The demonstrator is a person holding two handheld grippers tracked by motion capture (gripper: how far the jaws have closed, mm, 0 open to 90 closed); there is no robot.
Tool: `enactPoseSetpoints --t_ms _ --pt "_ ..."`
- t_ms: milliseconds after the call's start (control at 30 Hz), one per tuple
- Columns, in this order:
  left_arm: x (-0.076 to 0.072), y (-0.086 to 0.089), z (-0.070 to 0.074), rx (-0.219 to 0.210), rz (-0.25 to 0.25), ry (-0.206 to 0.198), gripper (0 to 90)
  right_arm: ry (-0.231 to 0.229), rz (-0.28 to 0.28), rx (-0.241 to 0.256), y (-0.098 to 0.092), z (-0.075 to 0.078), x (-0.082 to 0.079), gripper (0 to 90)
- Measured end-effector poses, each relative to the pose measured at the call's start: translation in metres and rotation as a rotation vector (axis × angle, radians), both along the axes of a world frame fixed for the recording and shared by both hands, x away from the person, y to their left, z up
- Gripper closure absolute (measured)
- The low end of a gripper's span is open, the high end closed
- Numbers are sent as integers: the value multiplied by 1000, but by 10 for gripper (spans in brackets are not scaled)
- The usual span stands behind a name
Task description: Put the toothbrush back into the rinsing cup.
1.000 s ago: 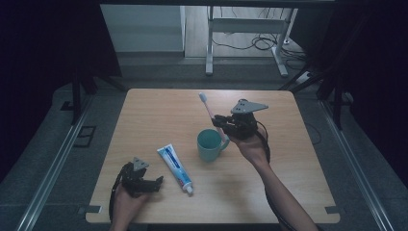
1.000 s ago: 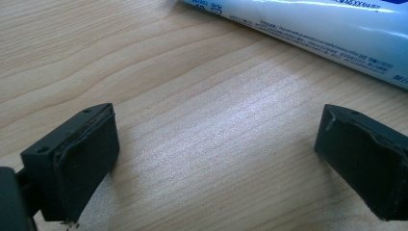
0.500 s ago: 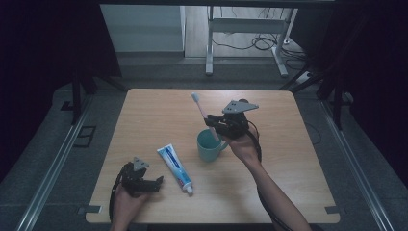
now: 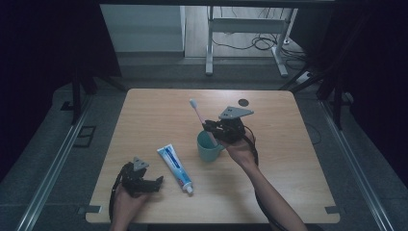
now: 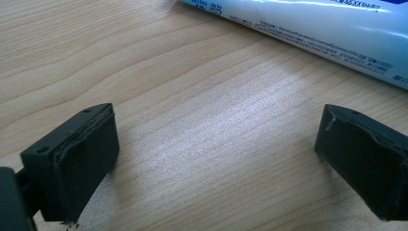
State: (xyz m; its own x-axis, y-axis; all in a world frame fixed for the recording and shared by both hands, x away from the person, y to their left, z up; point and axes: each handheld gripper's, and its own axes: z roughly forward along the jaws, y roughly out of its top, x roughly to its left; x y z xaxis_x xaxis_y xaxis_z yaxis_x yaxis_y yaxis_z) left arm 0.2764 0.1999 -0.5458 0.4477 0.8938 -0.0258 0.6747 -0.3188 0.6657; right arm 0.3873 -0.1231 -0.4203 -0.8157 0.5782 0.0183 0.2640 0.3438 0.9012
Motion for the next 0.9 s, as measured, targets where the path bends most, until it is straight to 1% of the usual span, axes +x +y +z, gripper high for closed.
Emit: enactPoseSetpoints --t_ms 333,367,500,667,700,767,900 --pt "0 0 0 -2 1 1 16 22 3 -16 0 -18 -1 781" --pt "0 0 0 -2 1 1 16 22 3 -16 0 -18 -1 781" --pt "0 0 0 -2 2 1 16 44 -3 -22 -3 -27 0 781" --pt "0 0 0 -3 1 1 16 58 -6 -21 -5 -33 1 781" --pt "0 0 0 -3 2 1 16 69 -5 -26 -5 -35 1 780" --pt "0 0 0 -3 2 1 16 71 -4 -30 -5 -37 2 780" --pt "0 0 0 -4 3 2 16 90 -3 -42 -4 -42 3 779"
